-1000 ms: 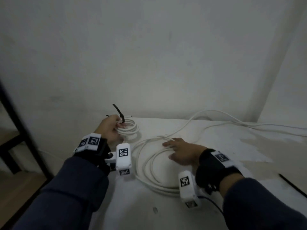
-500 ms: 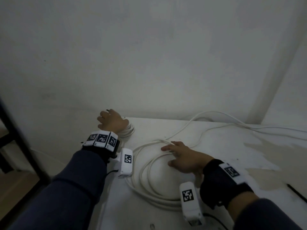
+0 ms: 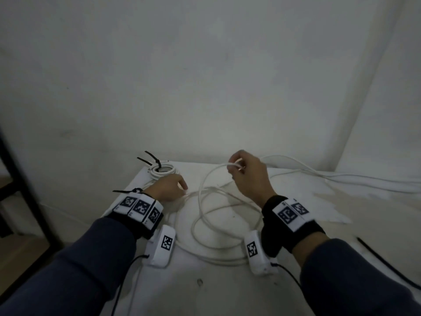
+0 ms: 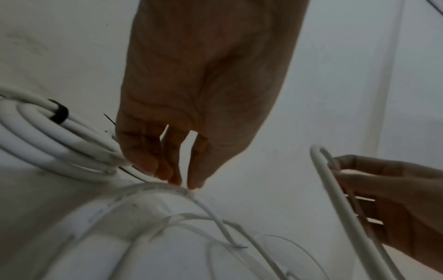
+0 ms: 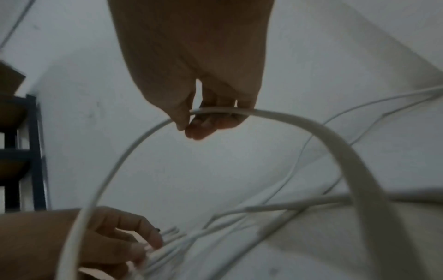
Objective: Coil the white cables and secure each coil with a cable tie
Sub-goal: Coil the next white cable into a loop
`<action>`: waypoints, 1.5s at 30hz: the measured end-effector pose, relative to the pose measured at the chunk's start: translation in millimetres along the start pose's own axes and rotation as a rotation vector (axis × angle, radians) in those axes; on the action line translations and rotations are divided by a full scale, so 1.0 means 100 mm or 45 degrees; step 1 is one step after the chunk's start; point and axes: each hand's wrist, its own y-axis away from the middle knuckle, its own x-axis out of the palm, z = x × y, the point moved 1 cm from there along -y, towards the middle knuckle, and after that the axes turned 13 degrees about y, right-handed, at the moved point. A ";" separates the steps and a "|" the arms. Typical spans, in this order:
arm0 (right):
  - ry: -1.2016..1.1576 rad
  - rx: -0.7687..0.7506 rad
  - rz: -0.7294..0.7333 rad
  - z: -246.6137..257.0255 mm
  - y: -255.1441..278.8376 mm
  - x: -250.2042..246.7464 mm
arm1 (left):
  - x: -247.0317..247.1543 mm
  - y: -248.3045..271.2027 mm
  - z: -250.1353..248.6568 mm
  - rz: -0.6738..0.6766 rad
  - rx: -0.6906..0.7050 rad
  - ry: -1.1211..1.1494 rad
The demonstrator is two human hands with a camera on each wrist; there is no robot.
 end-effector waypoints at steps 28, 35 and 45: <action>0.389 0.654 0.637 -0.34 0.59 -0.32 | 0.00 0.42 0.00 -0.116 -0.025 0.050; -0.138 0.824 -0.149 -0.45 0.55 -0.52 | -0.37 0.59 -0.47 -0.389 0.248 1.590; 0.077 0.889 0.111 -0.61 0.50 -0.63 | -0.31 0.61 -0.56 -0.303 0.135 1.705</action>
